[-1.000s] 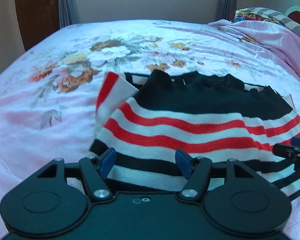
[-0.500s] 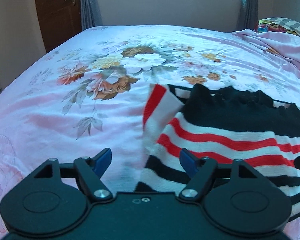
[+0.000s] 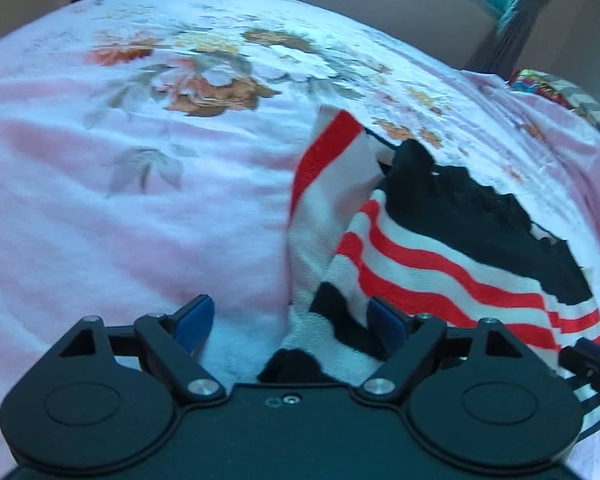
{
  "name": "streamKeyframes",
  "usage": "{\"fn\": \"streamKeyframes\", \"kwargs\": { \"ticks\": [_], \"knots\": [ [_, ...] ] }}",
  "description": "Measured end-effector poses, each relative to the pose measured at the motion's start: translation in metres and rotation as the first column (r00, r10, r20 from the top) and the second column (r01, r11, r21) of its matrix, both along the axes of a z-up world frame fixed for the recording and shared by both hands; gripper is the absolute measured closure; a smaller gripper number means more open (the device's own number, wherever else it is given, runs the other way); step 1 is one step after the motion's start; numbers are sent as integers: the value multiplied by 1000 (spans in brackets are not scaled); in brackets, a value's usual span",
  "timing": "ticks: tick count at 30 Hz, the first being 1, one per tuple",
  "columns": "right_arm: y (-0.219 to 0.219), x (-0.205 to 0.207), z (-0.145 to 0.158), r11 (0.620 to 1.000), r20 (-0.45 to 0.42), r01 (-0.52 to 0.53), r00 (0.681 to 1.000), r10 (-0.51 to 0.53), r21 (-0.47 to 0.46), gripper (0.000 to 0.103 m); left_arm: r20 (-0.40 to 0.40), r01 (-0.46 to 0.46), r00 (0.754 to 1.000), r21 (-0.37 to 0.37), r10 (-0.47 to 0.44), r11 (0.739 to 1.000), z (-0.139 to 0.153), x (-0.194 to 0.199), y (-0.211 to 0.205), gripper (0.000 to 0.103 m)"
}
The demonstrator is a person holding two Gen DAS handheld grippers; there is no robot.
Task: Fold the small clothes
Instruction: 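Grasp the striped side edge of the sweater with the left tool, then lift the side edge with the left tool and fold it across the sweater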
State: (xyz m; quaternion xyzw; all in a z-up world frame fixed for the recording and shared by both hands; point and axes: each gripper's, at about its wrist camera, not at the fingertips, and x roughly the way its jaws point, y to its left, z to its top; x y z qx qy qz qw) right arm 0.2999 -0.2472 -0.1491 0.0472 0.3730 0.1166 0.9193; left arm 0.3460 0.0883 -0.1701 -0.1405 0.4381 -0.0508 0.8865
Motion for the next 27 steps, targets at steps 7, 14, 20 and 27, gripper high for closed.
{"fn": "streamKeyframes", "kwargs": {
  "ticks": [7, 14, 20, 27],
  "knots": [
    [0, 2, -3, 1000, 8, 5, 1000, -5, 3, 39, 19, 64, 998, -87, -63, 994, 1, 6, -19, 81],
    [1, 25, 4, 997, 55, 51, 997, -48, -53, 39, 87, 48, 996, -149, -35, 988, 25, -4, -23, 85],
    [21, 51, -28, 987, -26, 11, 1000, -15, -159, 36, 132, 91, 988, -101, -77, 991, 45, -8, -39, 86],
    [-20, 39, 0, 996, -17, 86, 996, -86, 13, 36, 222, 257, 948, -108, -228, 960, 96, -5, -103, 88]
  ]
}}
